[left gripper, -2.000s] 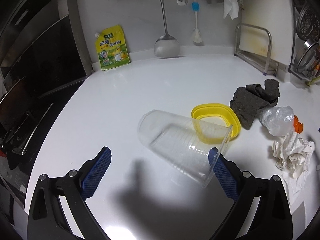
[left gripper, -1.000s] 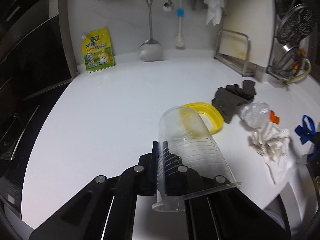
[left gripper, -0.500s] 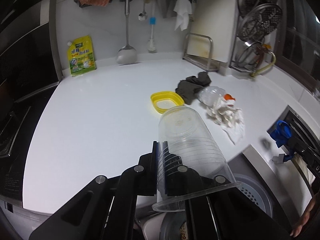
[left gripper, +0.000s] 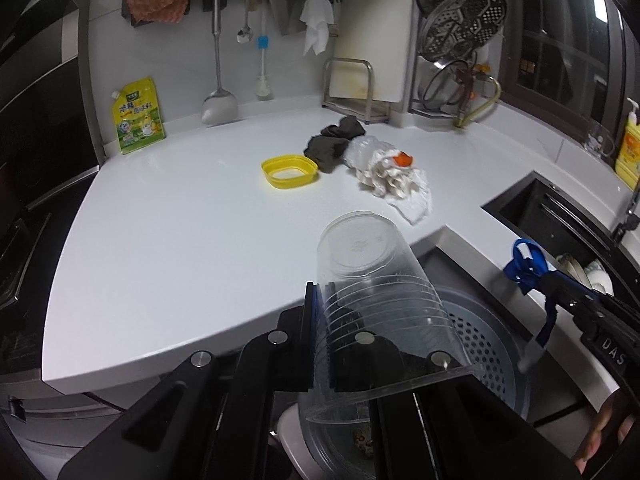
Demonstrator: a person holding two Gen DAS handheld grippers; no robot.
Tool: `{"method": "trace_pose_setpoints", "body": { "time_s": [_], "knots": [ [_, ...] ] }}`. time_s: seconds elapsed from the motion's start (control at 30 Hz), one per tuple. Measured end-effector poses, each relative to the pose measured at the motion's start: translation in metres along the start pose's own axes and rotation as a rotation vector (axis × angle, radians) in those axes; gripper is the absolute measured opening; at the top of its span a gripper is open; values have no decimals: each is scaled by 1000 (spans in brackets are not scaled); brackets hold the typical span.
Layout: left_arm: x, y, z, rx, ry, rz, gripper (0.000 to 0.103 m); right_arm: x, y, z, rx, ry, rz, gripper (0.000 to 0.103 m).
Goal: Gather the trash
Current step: 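Carry the cup in the left tool over the bin while the right carries the strap, then open the right tool to drop the strap while the left releases the cup into the bin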
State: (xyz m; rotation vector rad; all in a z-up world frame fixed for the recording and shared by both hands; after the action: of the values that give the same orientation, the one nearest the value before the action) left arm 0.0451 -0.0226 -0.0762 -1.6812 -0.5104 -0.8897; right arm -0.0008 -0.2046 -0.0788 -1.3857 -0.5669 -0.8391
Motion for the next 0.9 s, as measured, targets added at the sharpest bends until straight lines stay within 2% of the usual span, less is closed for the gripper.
{"method": "trace_pose_setpoints", "body": {
  "time_s": [0.13, 0.43, 0.9],
  "knots": [
    [-13, 0, -13, -35, 16, 24, 5, -19, -4, 11, 31, 4, 26, 15],
    [-40, 8, -29, -107, 24, 88, 5, -50, -7, 10, 19, -12, 71, 15],
    [-66, 19, -36, -108, 63, 163, 5, -77, 6, 5, 41, 2, 148, 15]
  ]
}}
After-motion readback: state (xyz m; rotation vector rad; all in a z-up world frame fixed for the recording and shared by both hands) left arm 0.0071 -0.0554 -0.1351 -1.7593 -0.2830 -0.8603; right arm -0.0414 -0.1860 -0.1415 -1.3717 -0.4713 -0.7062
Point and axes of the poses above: each gripper's, at about its wrist camera, not at the fingertips, and y roughly the way its jaws point, z to its left, x to its top, the point moved 8 cm from there along y, roughly the way its jaws point, and after that the axes turned 7 degrees about -x, right-handed, at the moved point
